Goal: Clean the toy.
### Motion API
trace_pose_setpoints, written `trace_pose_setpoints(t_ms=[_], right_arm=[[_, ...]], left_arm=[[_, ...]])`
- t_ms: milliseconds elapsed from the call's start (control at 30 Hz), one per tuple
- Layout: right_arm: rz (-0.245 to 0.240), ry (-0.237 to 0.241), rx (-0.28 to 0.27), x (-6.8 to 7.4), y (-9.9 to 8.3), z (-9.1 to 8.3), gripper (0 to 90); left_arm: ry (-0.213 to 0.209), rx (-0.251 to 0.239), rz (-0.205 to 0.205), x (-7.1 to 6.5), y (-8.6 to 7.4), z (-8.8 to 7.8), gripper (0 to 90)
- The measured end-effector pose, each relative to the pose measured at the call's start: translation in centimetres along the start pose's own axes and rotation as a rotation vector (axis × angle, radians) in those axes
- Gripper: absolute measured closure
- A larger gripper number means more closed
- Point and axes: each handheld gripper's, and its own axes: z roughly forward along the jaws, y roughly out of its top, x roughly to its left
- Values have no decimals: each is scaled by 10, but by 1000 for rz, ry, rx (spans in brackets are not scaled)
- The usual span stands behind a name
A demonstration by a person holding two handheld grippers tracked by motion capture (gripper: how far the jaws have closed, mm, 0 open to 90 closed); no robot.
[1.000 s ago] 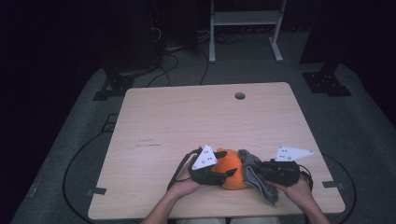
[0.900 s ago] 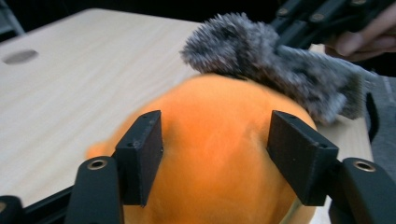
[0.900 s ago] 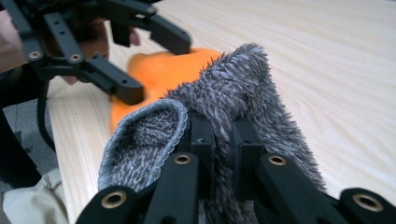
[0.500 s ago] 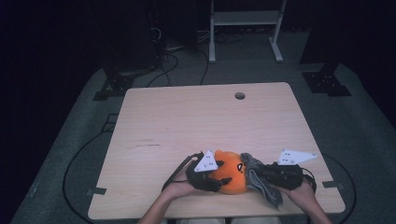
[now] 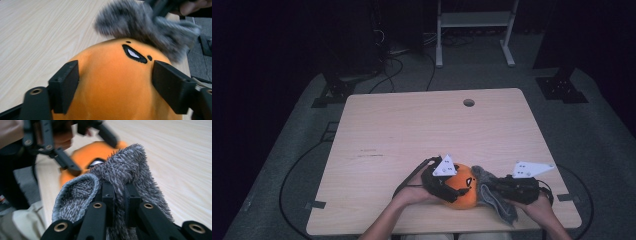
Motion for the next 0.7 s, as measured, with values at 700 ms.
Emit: trace_pose_setpoints(t_ms=[700], right_arm=[[147, -286, 29, -55, -27, -28, 555]], left_arm=[[52, -26, -22, -3, 0, -14, 545]])
